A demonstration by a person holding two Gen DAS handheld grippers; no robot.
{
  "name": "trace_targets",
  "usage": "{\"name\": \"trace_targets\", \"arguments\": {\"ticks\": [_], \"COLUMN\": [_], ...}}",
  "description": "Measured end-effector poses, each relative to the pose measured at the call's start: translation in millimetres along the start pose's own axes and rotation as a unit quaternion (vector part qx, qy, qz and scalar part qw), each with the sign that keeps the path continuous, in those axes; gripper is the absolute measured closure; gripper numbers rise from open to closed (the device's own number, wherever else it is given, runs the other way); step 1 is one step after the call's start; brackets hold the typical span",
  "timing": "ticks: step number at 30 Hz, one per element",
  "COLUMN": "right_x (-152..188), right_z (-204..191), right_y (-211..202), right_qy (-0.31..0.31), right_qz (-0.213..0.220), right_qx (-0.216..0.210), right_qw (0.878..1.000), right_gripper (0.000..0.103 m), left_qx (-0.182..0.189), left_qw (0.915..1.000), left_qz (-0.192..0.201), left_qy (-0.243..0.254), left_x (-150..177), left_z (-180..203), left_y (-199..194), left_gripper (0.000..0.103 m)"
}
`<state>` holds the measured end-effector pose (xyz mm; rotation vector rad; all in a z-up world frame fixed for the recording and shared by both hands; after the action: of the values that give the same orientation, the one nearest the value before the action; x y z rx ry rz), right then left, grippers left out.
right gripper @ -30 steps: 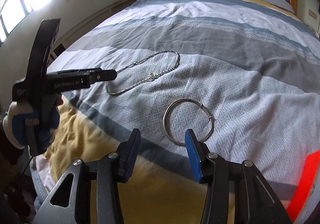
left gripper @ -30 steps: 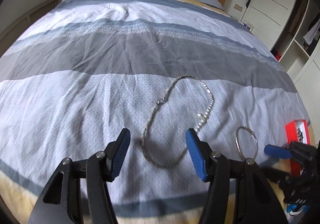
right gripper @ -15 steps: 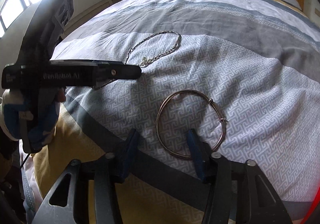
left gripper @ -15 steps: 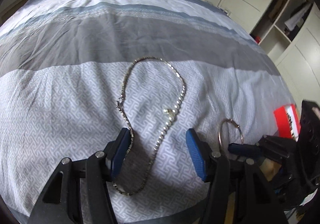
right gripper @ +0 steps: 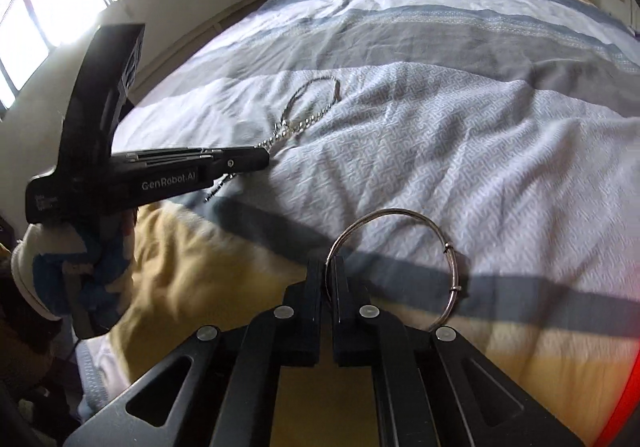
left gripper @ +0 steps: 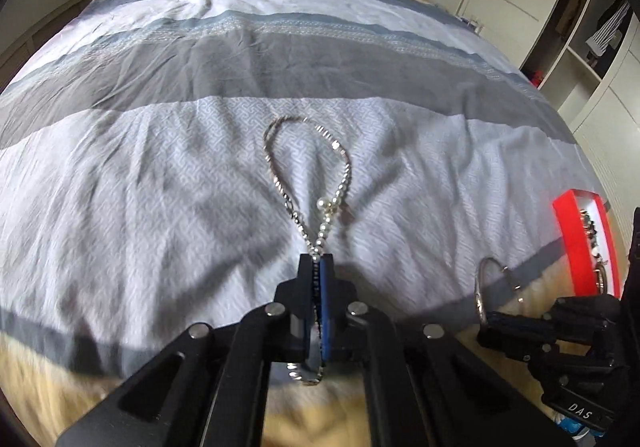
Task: Organize jewelry
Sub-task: 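Grasp the silver chain necklace with the left tool while the right grasps the silver bangle, then carry the necklace and bangle with both tools over the red box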
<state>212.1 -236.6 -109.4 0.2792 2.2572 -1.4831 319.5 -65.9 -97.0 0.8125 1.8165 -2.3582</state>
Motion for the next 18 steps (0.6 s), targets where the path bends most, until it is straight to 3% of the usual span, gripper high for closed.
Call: {"name": "trace_targets", "arguments": {"ticks": [8,18], "right_x": [31,87], "right_z": [-18,-50], "right_y": [-62,-146], "right_qy": [0.023,0.034], "right_qz": [0.050,0.105], "right_qx": [-0.031,-0.052], "right_qw": [0.998,0.993], "right_gripper": [0.099,0.099], "left_qx": [0.030,0.039], "left_qw": [0.9983,0.9943], "left_qz": [0.046,0.097], "left_qy": [-0.019,-0.021], "left_x": [30,69], "left_z": [21,51], "left_y": [-72,-157], "left_gripper": [0.101,0.101]}}
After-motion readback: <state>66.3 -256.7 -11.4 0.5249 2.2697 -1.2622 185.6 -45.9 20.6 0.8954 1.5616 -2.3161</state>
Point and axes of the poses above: each gripper's, at about its wrist camera, not at the fingertips, and y roughly the way its jaws point, z to its right, x to its underside, the point moved 1 cm from there along y, roughly the way its jaws point, and after that the axes turned 6 degrees about -z, right-handed, at the moved point
